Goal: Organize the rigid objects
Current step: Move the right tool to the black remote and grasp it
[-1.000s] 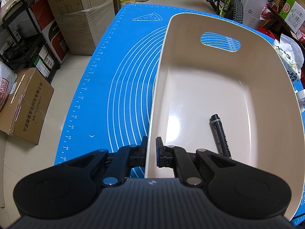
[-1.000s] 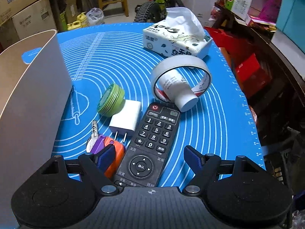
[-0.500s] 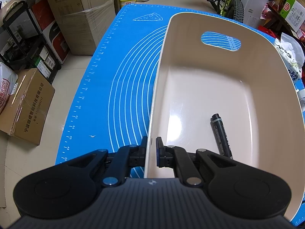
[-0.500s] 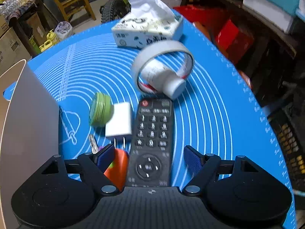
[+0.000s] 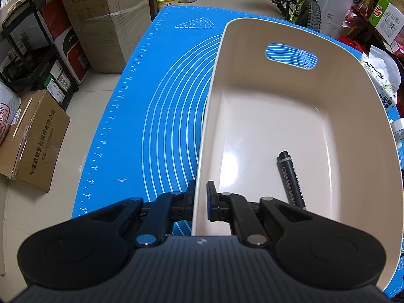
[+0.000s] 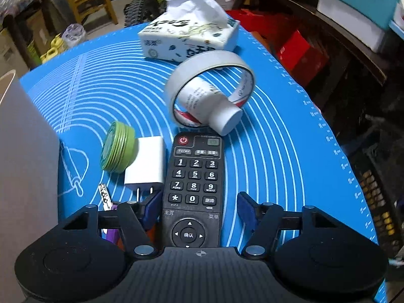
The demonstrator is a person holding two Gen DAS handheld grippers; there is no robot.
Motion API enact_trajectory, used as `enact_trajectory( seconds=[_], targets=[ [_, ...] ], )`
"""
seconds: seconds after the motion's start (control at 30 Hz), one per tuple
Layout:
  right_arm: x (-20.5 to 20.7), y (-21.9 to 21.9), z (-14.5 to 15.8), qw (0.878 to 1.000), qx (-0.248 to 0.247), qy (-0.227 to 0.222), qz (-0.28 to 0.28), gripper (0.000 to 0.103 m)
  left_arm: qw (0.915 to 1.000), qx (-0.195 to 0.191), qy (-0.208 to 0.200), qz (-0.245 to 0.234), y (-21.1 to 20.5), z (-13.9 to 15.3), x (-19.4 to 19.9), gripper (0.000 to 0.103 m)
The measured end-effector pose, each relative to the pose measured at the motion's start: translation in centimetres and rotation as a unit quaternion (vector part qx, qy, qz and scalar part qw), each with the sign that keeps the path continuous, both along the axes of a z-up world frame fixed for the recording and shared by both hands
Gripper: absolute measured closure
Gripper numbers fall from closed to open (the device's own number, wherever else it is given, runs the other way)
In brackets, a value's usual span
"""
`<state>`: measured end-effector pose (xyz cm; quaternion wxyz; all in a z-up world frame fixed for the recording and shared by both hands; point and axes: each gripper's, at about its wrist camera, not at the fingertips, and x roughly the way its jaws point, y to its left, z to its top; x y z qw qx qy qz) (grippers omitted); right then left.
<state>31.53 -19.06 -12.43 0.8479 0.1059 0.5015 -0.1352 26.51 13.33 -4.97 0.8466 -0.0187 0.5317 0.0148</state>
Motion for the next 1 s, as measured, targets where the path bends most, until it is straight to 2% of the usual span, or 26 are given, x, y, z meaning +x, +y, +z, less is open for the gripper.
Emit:
enact_trajectory(
  seconds=[0.03,0.07,0.27,0.53,0.73,1.0],
  targets=[
    [-0.1,0.0,0.0,1.000,0.001,-0.001,0.003,0.041,1.0000,0.000,0.000,0.000,0.0,0.0,0.0,0.094],
    [-0.1,-0.1,0.1,1.000,0.005,-0.003,0.006,0.047,1.0000,0.000,0.000,0.000,0.0,0.0,0.0,0.094],
    [-0.6,-0.5,0.5,1.000,0.025,-0.006,0.008,0.048,1.0000,-0.003,-0.001,0.000,0.2,0.0,-0.1,0.094],
    [-2.3,0.1,2.6,0.999,0.004,-0.032,0.033,0.049,1.0000,-0.002,-0.002,0.000,0.1,0.0,-0.1,0.094],
    [-3.8,0.5,4.5,0.996,-0.029,-0.073,0.046,0.049,1.0000,-0.002,-0.001,0.000,0.2,0.0,-0.1,0.094],
    [-5.1,1.0,8.0,0.987,-0.048,-0.140,0.053,0.049,1.0000,-0.005,-0.003,0.000,0.1,0.0,-0.2,0.094]
  ],
)
